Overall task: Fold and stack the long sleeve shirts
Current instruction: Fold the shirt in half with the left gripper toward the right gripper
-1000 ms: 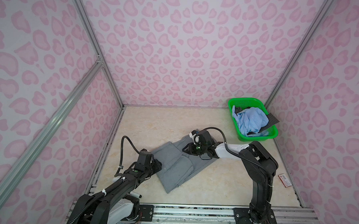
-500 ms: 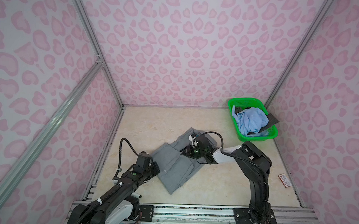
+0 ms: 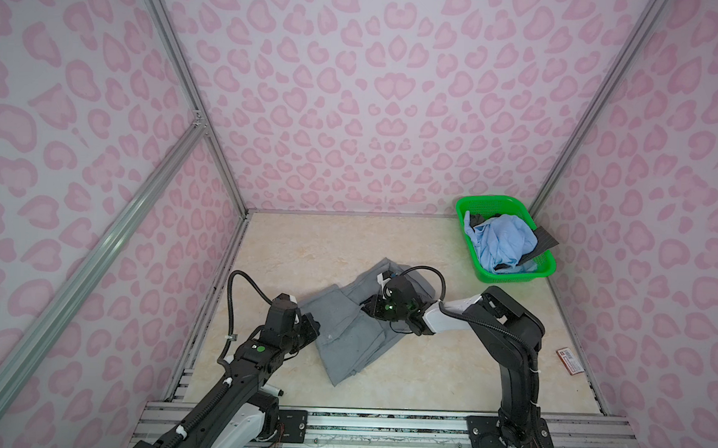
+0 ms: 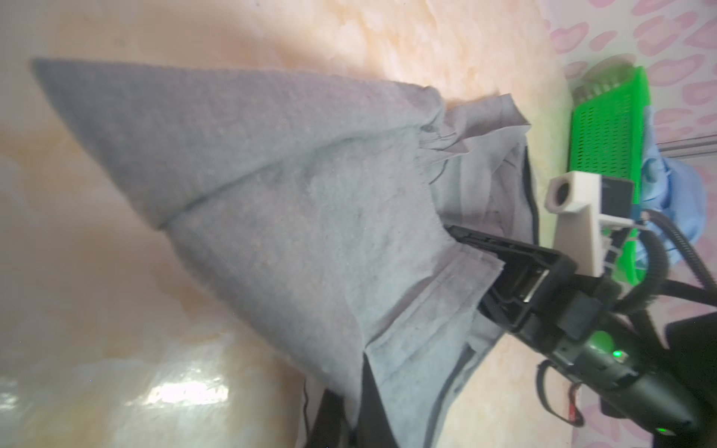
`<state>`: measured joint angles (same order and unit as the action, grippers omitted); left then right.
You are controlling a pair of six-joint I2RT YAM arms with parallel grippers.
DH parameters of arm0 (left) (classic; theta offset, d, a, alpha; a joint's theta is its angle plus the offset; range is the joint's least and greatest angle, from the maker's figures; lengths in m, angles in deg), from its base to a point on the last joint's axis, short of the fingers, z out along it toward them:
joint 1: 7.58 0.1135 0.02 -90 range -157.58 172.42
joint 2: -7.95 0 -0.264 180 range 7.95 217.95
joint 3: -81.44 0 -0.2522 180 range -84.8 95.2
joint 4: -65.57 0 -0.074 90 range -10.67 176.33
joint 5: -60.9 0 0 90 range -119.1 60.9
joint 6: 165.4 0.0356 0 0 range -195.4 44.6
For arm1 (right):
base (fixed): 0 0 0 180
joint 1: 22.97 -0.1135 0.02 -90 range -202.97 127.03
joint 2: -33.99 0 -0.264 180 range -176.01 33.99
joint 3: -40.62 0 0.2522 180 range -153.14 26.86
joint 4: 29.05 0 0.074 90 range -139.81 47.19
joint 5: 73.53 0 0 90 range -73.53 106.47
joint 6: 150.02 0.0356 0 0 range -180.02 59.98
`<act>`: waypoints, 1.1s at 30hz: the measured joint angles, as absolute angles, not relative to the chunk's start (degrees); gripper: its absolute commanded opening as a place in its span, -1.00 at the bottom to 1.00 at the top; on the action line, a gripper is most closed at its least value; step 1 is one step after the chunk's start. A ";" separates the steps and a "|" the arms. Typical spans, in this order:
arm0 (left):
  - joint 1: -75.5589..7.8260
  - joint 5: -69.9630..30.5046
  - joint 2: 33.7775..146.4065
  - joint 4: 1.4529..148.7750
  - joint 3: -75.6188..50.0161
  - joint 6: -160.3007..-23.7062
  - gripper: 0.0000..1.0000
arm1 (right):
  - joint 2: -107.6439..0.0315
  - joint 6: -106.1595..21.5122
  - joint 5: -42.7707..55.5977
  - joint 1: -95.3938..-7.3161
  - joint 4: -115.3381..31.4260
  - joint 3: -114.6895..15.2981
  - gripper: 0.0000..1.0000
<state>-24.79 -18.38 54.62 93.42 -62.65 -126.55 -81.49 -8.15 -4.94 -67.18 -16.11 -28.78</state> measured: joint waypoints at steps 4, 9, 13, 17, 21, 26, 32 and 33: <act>-24.79 -17.57 53.99 95.10 -58.43 -127.84 -0.91 | -82.25 -7.88 -4.27 -68.73 -16.79 -30.00 -0.46; -24.94 -17.26 55.26 97.14 -52.88 -129.31 -0.91 | -83.21 -7.05 -3.46 -70.04 -16.94 -31.36 -0.46; -25.71 -17.07 58.12 97.99 -49.12 -130.84 -0.92 | -84.15 -6.81 -2.76 -71.55 -18.05 -33.37 -0.46; -27.76 -17.42 61.73 99.41 -45.36 -131.97 -0.92 | -85.03 -6.83 -2.63 -73.10 -19.65 -35.45 -0.46; -30.82 -19.08 66.19 100.79 -40.99 -132.61 -0.92 | -85.16 -6.66 -2.43 -73.73 -21.64 -36.74 -0.46; -34.65 -21.66 71.91 102.99 -35.09 -133.81 -0.92 | -85.36 -6.66 -1.53 -75.07 -23.32 -37.92 -0.46; -38.34 -24.67 79.34 103.52 -29.10 -134.25 -0.92 | -85.70 -6.62 -1.14 -76.47 -24.11 -38.99 -0.46; -38.80 -25.02 80.59 103.52 -28.42 -134.25 -0.92 | -85.70 -6.51 -1.14 -76.69 -24.28 -39.05 -0.46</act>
<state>-38.80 -25.02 80.59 103.52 -28.42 -134.25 -85.70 -6.51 -1.14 -76.69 -24.28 -39.05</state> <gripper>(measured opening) 0.056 0.270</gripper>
